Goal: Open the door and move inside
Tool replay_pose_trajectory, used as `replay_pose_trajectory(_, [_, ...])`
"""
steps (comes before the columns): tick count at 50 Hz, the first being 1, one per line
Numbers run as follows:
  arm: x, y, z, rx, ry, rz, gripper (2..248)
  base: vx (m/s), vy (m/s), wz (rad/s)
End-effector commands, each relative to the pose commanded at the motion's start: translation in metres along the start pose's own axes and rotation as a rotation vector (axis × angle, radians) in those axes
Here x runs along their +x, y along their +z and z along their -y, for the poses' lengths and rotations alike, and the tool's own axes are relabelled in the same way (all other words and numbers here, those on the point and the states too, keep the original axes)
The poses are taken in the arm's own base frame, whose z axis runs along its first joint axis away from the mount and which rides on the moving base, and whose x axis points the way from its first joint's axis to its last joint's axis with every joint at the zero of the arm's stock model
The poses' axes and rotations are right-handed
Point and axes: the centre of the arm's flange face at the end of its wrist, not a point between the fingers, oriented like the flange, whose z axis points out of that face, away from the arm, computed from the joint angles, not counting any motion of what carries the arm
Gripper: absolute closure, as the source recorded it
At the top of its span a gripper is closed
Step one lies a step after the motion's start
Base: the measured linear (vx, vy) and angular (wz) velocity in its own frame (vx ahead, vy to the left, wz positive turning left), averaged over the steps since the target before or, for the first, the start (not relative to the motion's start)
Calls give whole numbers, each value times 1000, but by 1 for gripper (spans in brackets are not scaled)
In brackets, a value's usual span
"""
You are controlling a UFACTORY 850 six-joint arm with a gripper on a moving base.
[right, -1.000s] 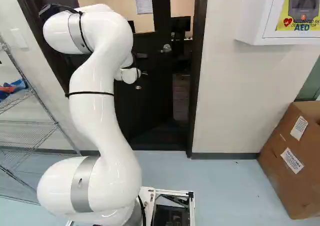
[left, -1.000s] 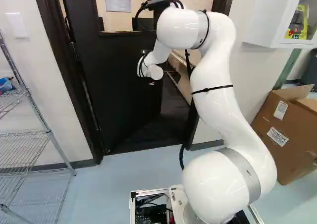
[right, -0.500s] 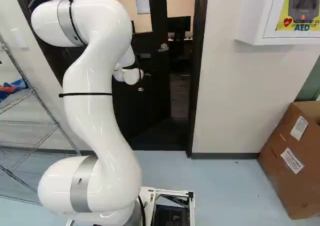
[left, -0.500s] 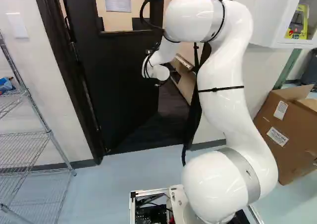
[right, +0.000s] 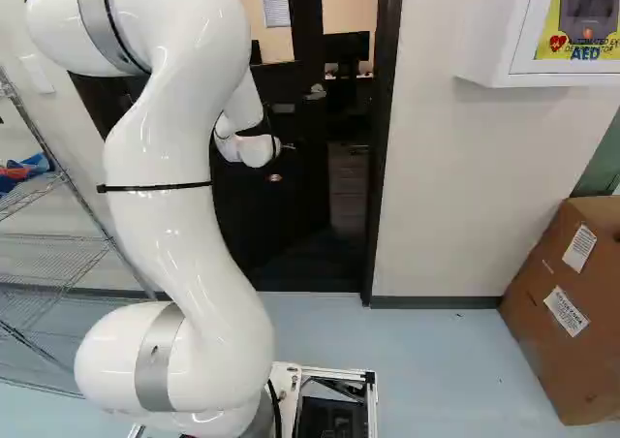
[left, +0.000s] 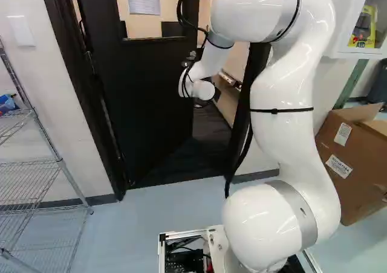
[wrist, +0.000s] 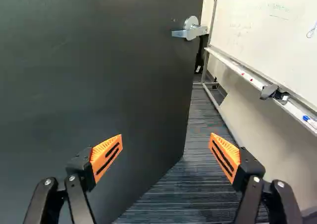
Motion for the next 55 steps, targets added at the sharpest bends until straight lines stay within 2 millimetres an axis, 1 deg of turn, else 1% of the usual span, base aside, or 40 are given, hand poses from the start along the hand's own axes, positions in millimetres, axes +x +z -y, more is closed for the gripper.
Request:
replay_pose_trajectory(27, [-8,-52,-19,9,-36,28,3,0,0,0])
replay_pose_trajectory(55, [-19,-106,-41,-30,-26,48,3,0,0,0])
